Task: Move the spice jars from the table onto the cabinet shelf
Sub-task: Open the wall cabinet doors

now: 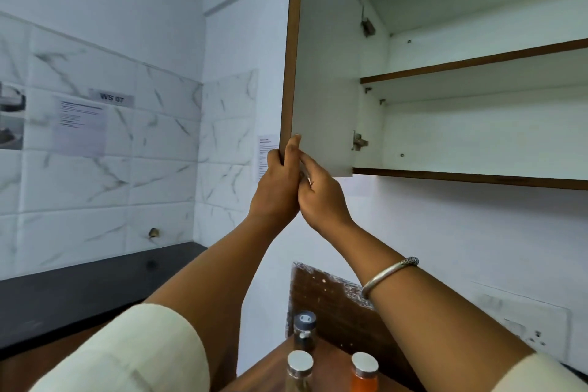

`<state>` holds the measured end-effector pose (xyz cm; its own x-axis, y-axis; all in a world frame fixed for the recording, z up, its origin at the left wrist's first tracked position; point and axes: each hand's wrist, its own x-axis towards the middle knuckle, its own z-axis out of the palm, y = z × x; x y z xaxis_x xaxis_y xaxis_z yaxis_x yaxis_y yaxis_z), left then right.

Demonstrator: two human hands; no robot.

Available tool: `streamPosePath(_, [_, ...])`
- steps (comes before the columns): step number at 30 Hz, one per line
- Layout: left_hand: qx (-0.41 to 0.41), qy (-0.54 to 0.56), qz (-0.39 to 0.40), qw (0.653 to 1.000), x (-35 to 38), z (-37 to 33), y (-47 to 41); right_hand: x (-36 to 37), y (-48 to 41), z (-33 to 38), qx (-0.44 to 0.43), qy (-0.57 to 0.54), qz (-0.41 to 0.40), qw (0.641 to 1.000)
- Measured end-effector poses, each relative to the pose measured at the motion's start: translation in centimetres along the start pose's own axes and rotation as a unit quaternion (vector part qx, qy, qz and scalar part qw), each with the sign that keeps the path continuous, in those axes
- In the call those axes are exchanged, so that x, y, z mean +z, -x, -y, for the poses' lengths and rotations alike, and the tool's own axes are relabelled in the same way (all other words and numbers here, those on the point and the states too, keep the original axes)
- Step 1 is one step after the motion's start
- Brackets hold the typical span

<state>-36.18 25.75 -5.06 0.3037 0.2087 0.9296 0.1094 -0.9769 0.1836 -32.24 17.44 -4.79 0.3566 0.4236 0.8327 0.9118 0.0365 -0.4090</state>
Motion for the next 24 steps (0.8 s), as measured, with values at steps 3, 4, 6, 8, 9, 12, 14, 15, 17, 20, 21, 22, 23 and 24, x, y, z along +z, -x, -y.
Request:
streamPosePath(3, [-0.012,0.022,-0.003,1.000,-0.6,3.1,-0.6,3.4,-1.2,0.5,0.031,-0.010,0.009,0.999])
streamPosePath(4, [-0.013,0.022,-0.003,1.000,-0.7,4.2,-0.8,4.4,-1.6,0.6,0.032,-0.011,0.006,0.999])
streamPosePath(6, [-0.012,0.021,-0.001,1.000,-0.7,6.1,-1.1,6.1,-2.2,0.6,0.025,-0.010,0.003,1.000])
streamPosePath(8, [-0.022,0.034,0.000,0.999,-0.7,7.9,-1.4,7.9,-2.8,0.6,0.020,-0.012,-0.001,1.000])
streamPosePath(9, [-0.026,0.038,0.000,0.999,-0.7,8.7,-1.6,8.7,-3.1,0.5,0.021,-0.012,-0.001,1.000])
streamPosePath(12, [-0.029,0.042,-0.001,0.999,-0.7,10.7,-2.0,10.8,-3.9,0.2,0.034,-0.001,0.001,0.999])
streamPosePath(14, [-0.032,0.048,0.005,0.998,-0.7,11.7,-2.2,11.9,-4.2,-0.1,0.046,0.011,0.001,0.999])
streamPosePath(15, [-0.034,0.049,0.008,0.998,-0.7,12.1,-2.3,12.4,-4.4,-0.2,0.050,0.016,0.002,0.999])
streamPosePath(17, [-0.033,0.048,0.014,0.998,-0.6,13.0,-2.6,13.3,-4.7,-0.3,0.053,0.023,0.001,0.998])
streamPosePath(20, [-0.025,0.037,0.016,0.999,-0.4,14.0,-2.8,14.2,-4.9,-0.5,0.049,0.028,-0.005,0.998])
streamPosePath(21, [-0.025,0.036,0.015,0.999,-0.3,14.2,-2.8,14.5,-5.0,-0.6,0.048,0.027,-0.007,0.998])
streamPosePath(22, [-0.026,0.038,0.014,0.999,-0.2,14.3,-2.7,14.7,-4.9,-0.6,0.047,0.025,-0.009,0.999])
streamPosePath(23, [-0.025,0.038,0.012,0.999,-0.2,14.4,-2.7,14.8,-4.9,-0.7,0.045,0.023,-0.013,0.999])
streamPosePath(24, [-0.022,0.035,0.009,0.999,-0.1,14.3,-2.7,14.9,-4.8,-0.7,0.044,0.021,-0.016,0.999])
